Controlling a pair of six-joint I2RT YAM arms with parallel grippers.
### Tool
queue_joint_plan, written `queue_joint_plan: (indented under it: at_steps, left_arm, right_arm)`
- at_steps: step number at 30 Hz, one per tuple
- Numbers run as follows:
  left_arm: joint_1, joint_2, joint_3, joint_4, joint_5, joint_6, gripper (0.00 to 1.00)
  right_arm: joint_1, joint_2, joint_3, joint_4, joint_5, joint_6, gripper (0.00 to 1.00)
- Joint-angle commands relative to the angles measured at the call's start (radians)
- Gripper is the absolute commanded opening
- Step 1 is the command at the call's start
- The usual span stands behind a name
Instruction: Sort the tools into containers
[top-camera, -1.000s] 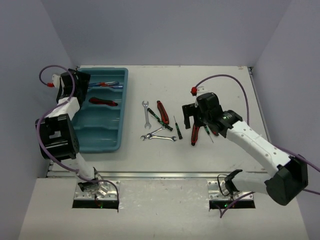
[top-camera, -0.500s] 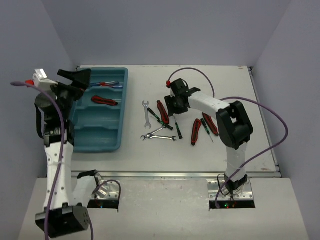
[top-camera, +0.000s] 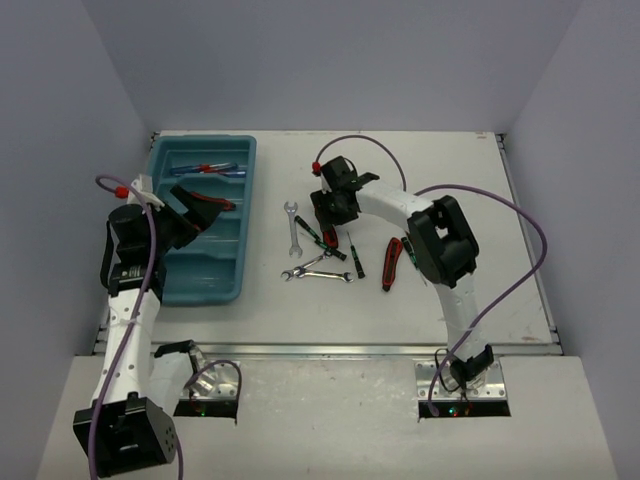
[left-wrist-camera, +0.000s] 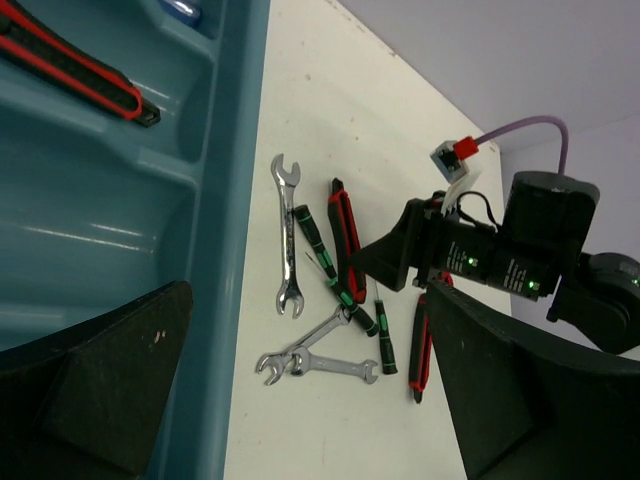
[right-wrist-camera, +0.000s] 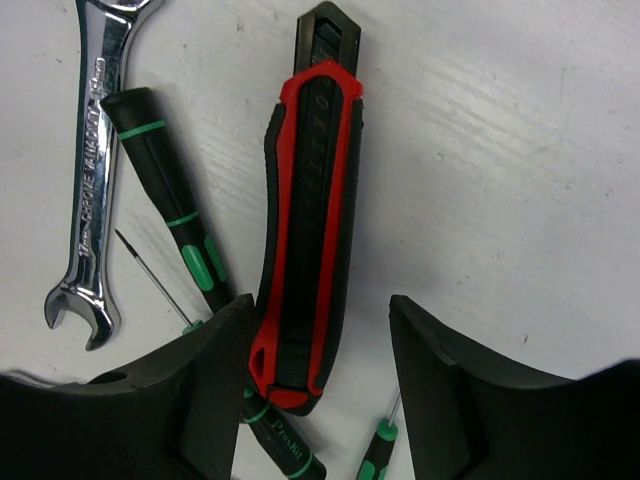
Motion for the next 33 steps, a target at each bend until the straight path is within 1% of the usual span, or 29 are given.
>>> queue_joint_plan:
  at_steps: [1, 7, 11, 14, 17, 19, 23, 24, 26, 28, 29, 33]
  left_arm:
    - [-0.018, -0.017, -0.021, 0.044, 0.033, 0.053, 1.00]
    - [-0.052, -0.025, -0.042, 0.046, 0.019, 0.058, 1.00]
    - [-0.083, -0.021, -0.042, 0.048, 0.007, 0.058, 1.00]
    - [-0.138, -0.012, -0.053, 0.067, -0.026, 0.049, 1.00]
    - [-0.197, 0.006, -0.058, 0.078, -0.054, 0.043, 1.00]
    - [-0.223, 0.023, -0.067, 0.107, -0.041, 0.026, 1.00]
    - [-0.227, 0.029, -0.102, 0.235, 0.041, -0.006, 1.00]
    - [-0.227, 0.028, -0.123, 0.304, 0.086, -0.022, 1.00]
    - [-0.228, 0.028, -0.170, 0.419, 0.195, -0.098, 1.00]
    - [-0.229, 0.028, -0.200, 0.507, 0.221, -0.150, 1.00]
    - [-0.230, 0.028, -0.202, 0.515, 0.231, -0.155, 1.00]
    - [-0.260, 0.029, -0.232, 0.635, 0.246, -0.219, 1.00]
  right_arm:
    - [0.006, 0.050, 0.074, -0.001, -0.002, -0.023, 0.57]
    - [0.015, 0.110, 0.110, -0.017, 0.060, -0.053, 0.52]
    - [0.015, 0.130, 0.140, -0.033, 0.102, -0.060, 0.33]
    - [0.018, 0.120, 0.169, -0.040, 0.118, -0.064, 0.22]
    - [0.024, 0.099, 0.188, -0.046, 0.150, -0.077, 0.17]
    - [0.026, 0.072, 0.197, -0.045, 0.156, -0.084, 0.13]
    - [0.027, -0.010, 0.175, -0.033, 0.160, -0.084, 0.10]
    - [0.030, -0.046, 0.159, -0.023, 0.154, -0.084, 0.09]
    - [0.035, -0.108, 0.130, -0.013, 0.137, -0.090, 0.07]
    - [0.041, -0.170, 0.097, -0.013, 0.119, -0.089, 0.05]
    - [0.045, -0.180, 0.089, -0.008, 0.117, -0.089, 0.05]
    - [0.098, -0.343, -0.059, 0.056, 0.059, -0.095, 0.03]
